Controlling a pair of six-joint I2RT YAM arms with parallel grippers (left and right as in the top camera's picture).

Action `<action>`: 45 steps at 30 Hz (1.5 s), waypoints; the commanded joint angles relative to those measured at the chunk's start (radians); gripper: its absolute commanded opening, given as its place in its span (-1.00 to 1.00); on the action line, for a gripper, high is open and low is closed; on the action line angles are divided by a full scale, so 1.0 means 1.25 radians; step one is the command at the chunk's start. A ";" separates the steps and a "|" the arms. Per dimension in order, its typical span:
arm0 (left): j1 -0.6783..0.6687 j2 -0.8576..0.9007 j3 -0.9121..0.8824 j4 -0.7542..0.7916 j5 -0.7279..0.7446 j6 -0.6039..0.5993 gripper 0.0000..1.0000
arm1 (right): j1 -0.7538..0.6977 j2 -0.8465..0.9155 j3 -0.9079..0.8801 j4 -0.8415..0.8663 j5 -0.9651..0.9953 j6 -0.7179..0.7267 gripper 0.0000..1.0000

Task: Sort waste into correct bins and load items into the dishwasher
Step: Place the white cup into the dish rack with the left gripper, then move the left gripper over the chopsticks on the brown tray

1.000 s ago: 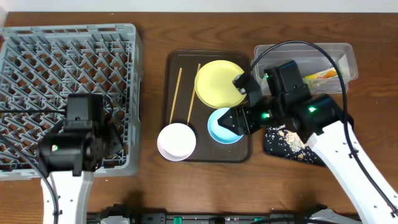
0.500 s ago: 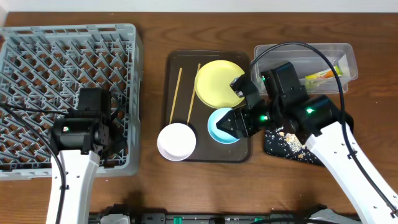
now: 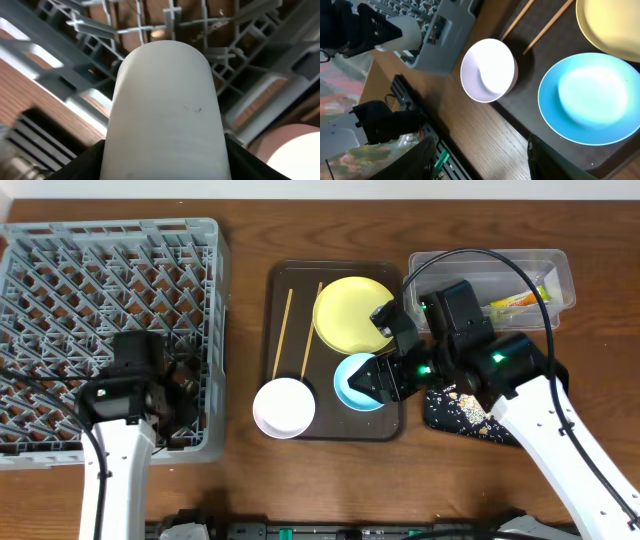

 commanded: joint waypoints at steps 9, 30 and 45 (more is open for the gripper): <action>0.089 -0.031 0.008 -0.020 0.092 0.016 0.79 | 0.010 0.002 0.006 -0.005 0.000 -0.019 0.12; -0.093 -0.003 0.175 -0.057 0.320 0.249 0.67 | 0.009 0.002 0.006 0.030 0.087 0.010 0.18; -0.268 0.159 0.172 -0.023 0.211 0.238 0.55 | 0.034 0.007 0.006 0.054 0.116 0.048 0.08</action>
